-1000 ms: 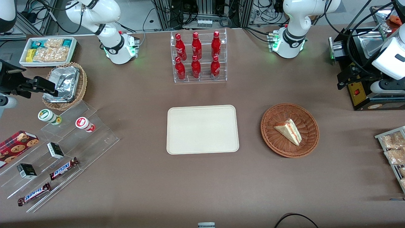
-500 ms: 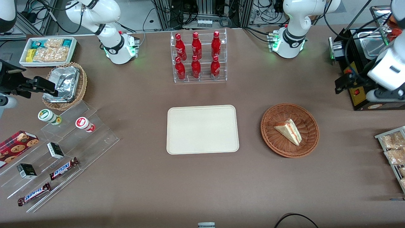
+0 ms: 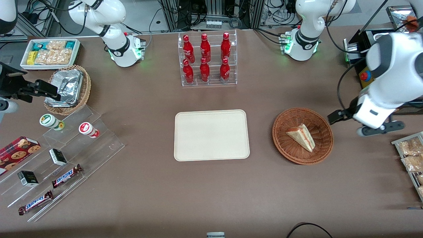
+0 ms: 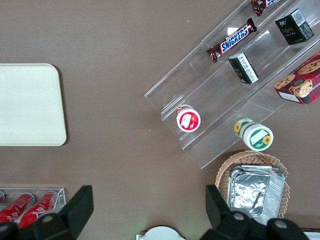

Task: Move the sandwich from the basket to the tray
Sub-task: 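Lower the open left gripper onto the sandwich in the wicker basket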

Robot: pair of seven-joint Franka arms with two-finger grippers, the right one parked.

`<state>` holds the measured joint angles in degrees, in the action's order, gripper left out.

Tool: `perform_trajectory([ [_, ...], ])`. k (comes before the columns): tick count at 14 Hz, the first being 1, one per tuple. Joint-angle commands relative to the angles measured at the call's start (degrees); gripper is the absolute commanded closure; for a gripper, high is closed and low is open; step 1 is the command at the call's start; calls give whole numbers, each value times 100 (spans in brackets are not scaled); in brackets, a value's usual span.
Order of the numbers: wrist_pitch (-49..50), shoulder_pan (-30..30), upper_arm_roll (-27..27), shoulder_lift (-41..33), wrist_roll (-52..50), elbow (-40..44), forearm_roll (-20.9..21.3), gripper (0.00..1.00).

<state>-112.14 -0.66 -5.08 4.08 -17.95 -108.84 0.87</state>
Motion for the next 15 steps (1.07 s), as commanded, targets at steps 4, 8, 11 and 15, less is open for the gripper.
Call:
perform_trajectory([
  [4,-2100,-460,-20,-277,-2507,-1789,10,0],
  [8,-2548,-505,-28,92,-3107,-2001,-7,0],
  [11,-2970,-707,-28,505,-3487,-2009,1,0],
  [15,-3077,-707,-11,778,-3470,-2001,71,0],
])
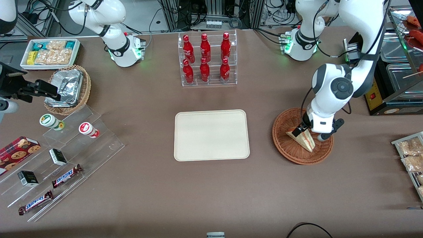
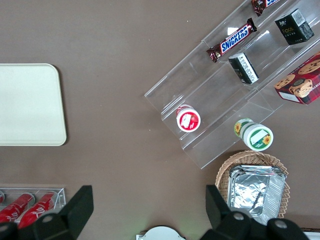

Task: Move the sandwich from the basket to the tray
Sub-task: 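Lower the open left gripper onto the sandwich in the wicker basket, then close the left gripper on the sandwich and lift it, then carry the held sandwich over the cream tray with the left gripper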

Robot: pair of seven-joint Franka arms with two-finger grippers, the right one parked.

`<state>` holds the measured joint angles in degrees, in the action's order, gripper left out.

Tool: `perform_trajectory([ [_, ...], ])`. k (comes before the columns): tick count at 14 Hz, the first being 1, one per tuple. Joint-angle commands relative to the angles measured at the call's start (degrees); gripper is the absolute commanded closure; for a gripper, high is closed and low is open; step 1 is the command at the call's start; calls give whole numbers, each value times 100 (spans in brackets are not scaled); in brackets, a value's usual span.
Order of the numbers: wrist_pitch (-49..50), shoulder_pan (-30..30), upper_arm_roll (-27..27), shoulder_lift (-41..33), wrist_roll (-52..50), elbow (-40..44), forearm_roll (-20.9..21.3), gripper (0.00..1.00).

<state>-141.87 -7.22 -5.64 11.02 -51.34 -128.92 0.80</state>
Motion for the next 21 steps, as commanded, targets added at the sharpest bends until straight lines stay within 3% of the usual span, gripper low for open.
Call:
perform_trajectory([
  [1,-113,-43,46,146,-130,16,87,0],
  [3,-218,-34,63,234,-113,25,96,1],
  [4,-218,-34,72,286,-113,34,96,15],
  [5,-218,-25,72,295,-69,42,96,61],
  [6,-192,-8,81,287,-43,51,96,100],
  [11,254,-43,72,6,-43,226,139,100],
  [16,2397,-411,11,-39,-104,1893,456,100],
  [21,3157,-1412,2,373,-157,3170,377,100],
])
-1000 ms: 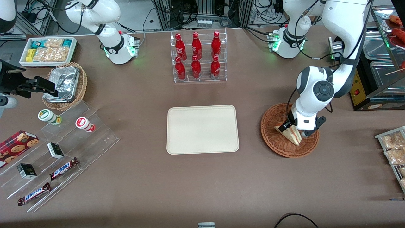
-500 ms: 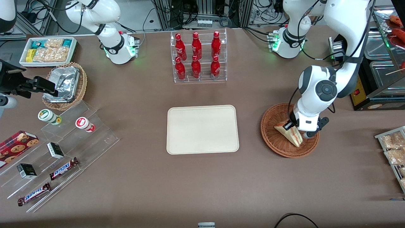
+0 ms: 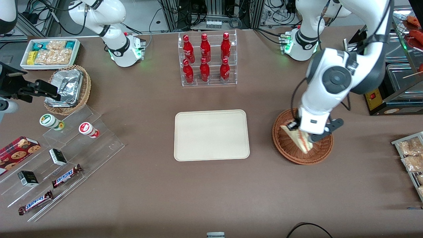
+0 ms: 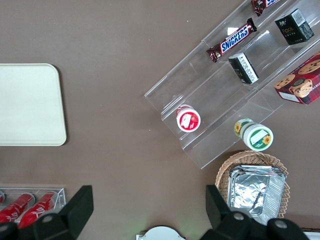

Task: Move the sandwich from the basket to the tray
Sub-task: 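Carry the held sandwich over the cream tray with the left gripper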

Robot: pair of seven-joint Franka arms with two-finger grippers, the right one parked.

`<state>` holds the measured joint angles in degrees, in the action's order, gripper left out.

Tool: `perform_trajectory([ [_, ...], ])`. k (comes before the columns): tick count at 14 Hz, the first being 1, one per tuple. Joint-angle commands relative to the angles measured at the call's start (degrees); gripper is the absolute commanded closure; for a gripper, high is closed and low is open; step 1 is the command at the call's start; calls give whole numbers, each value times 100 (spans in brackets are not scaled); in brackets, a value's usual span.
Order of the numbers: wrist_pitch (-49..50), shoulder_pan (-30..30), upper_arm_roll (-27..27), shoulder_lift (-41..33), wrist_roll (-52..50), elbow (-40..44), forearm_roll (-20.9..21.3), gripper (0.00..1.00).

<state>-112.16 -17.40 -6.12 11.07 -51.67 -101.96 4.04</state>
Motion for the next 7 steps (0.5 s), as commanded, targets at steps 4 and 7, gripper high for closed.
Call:
perform_trajectory([
  [4,150,-1273,49,1097,-256,1140,80,100],
  [7,11,-1800,14,1677,-204,1494,36,100],
])
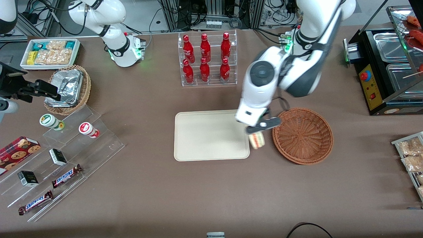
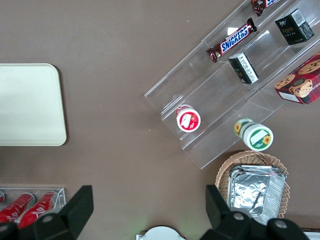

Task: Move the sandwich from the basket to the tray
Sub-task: 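Carry the held sandwich over the cream tray with the left gripper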

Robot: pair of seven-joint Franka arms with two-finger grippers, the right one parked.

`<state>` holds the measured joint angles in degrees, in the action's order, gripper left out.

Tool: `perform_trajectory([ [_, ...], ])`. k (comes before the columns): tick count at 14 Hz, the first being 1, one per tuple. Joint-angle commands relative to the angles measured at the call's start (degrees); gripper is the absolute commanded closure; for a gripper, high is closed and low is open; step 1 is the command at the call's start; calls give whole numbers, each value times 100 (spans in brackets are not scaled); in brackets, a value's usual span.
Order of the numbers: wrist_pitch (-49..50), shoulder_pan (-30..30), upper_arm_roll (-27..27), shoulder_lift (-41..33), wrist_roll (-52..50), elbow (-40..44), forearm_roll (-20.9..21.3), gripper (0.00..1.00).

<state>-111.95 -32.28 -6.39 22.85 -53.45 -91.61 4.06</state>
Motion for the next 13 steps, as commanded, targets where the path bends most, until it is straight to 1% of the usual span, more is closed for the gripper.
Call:
perform_trajectory([
  [1,-228,-453,32,657,-34,634,42,100],
  [3,-424,-515,6,1044,27,942,51,100],
  [4,-424,-681,-64,1202,27,996,94,100],
  [6,-433,-954,-56,1326,88,988,112,100],
  [7,-485,-964,-64,1405,176,1005,104,100],
  [10,-1073,-990,-64,1748,220,1005,112,100],
  [12,-1074,-1174,-56,1766,229,970,139,100],
  [13,-1083,-1175,-56,1801,229,970,182,100],
])
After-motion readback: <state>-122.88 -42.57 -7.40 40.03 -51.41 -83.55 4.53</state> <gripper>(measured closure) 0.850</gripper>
